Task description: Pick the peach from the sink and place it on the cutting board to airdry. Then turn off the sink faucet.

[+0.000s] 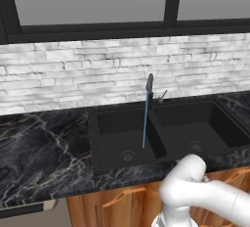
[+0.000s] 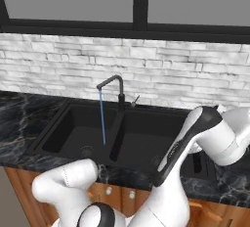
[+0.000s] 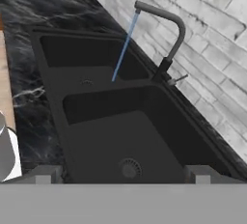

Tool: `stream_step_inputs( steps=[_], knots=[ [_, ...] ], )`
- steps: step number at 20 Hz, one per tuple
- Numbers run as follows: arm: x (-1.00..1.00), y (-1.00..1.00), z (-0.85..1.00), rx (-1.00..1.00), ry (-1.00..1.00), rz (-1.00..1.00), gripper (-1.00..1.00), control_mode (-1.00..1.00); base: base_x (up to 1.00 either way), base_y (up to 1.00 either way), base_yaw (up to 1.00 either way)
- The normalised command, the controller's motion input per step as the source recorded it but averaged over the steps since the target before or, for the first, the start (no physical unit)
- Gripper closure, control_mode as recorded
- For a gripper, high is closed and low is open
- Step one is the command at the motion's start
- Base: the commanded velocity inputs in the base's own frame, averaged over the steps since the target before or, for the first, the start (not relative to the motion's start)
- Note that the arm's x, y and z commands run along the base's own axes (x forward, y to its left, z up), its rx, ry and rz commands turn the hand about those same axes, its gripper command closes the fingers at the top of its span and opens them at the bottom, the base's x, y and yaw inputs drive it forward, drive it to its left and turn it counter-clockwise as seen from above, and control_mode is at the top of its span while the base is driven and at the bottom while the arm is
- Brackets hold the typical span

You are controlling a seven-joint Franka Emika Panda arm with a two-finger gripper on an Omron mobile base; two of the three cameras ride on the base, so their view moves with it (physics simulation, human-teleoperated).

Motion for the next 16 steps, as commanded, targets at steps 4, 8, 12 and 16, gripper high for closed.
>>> stream_step_inputs(
  steps=[4, 8, 12, 16],
  knots=[
    [0.0, 0.77, 0.31, -0.05, 0.27, 0.0, -1.0, -1.0, 0.0, 0.0, 0.0],
    [-0.24, 0.05, -0.08, 0.0, 0.06, -0.01, -1.0, -1.0, 0.0, 0.0, 0.0],
    [-0.16, 0.28, 0.22, -0.03, -0.12, -0.1, -1.0, -1.0, 0.0, 0.0, 0.0],
    [-0.01, 0.66, 0.49, 0.1, -0.13, -0.24, -1.0, -1.0, 0.0, 0.0, 0.0]
  ],
)
